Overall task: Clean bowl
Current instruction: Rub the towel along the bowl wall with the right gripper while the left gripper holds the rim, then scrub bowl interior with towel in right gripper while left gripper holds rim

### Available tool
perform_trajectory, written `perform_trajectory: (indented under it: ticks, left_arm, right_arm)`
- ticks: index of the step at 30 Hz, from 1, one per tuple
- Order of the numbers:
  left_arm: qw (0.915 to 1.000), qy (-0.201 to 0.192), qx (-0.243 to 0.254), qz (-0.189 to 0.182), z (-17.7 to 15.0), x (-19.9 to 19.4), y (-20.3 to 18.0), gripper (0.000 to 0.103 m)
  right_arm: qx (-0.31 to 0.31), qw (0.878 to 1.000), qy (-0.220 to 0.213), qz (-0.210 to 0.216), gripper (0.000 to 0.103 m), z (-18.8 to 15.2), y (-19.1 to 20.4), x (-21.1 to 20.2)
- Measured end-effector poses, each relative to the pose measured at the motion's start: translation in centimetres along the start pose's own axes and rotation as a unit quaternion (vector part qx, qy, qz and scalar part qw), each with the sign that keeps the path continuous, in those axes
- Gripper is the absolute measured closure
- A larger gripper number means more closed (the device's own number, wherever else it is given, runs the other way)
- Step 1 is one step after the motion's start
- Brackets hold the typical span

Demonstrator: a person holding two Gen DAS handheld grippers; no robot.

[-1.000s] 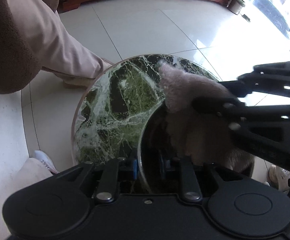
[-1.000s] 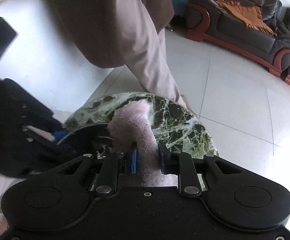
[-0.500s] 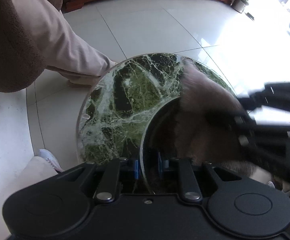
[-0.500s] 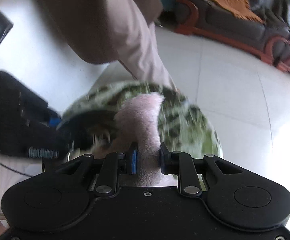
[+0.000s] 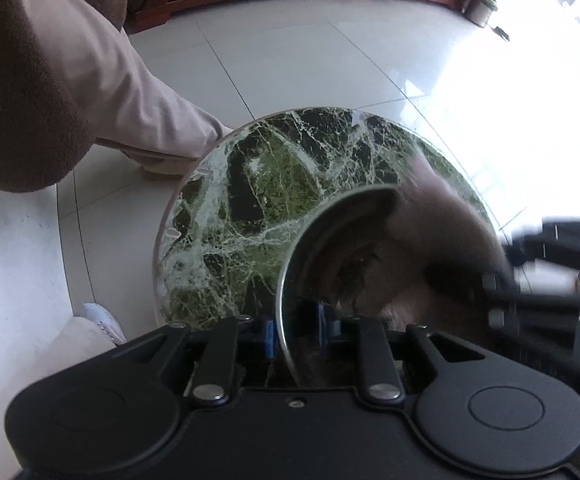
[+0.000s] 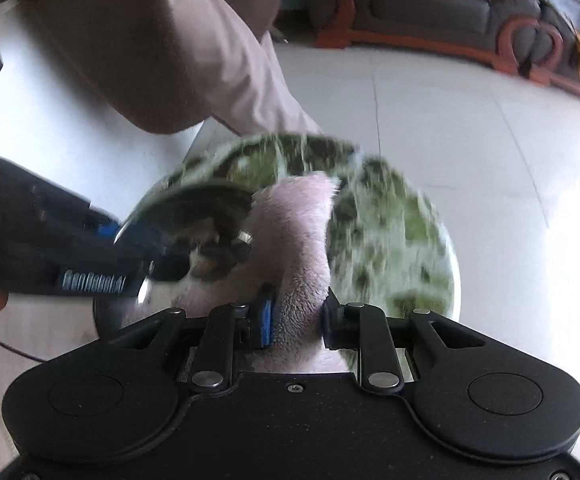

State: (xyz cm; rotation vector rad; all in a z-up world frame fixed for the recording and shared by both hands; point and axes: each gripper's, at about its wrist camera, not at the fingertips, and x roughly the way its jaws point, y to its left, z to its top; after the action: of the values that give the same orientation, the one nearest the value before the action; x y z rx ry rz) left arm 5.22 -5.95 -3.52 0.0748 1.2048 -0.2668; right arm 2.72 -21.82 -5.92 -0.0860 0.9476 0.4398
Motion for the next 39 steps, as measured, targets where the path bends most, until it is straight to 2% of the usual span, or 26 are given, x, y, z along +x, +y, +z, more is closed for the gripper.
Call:
perform_trajectory:
  ticks: [5,8,10,12,16,22,27,31,39]
  left_arm:
    - [1.0,-0.004,-0.004,0.006,-0.1,0.0,-0.3,0.084]
    - [0.9998,-0.008,-0.015,0.004,-0.3,0.1,-0.1,0.084]
    - [0.9997,-0.01,-0.021,0.001,-0.3,0.1,0.0,0.084]
    - [0.9996,-0.011,-0.025,0.0,-0.3,0.0,0.0,0.084]
    - [0.9995,-0.013,-0.027,-0.003,0.1,-0.2,0.3,0.085]
    - [0.9989,-0.038,-0.023,-0.01,1.9,-0.8,0.6,0.085]
    - [0.9993,-0.03,-0.019,-0.009,2.0,-0.4,0.6,0.088]
    - [0.9994,-0.015,-0.028,-0.013,0.9,-0.2,0.9,0.088]
    - [0.9989,-0.017,-0.042,-0.009,0.5,-0.1,0.9,0.087]
  right_arm:
    - [0.0,1.0,-0.011,0.006,0.081,1.7,-1.0,0.3]
    - [0.052,0.998,-0.004,0.017,0.081,-0.1,-1.8,0.4]
    - [0.109,0.993,-0.002,0.038,0.079,-2.1,-2.3,0.2]
    - [0.143,0.989,-0.006,0.04,0.078,-3.2,-2.1,-0.3]
    - [0.159,0.987,-0.013,0.032,0.078,-3.6,-2.1,-0.7]
    - [0.148,0.988,-0.013,0.031,0.079,-3.2,-2.0,-0.3]
    - [0.124,0.992,-0.012,0.021,0.079,-3.1,-1.7,-0.5]
    - [0.112,0.994,-0.011,0.017,0.079,-3.0,-1.4,-0.5]
    - [0.107,0.994,-0.008,0.014,0.079,-2.8,-1.2,-0.4]
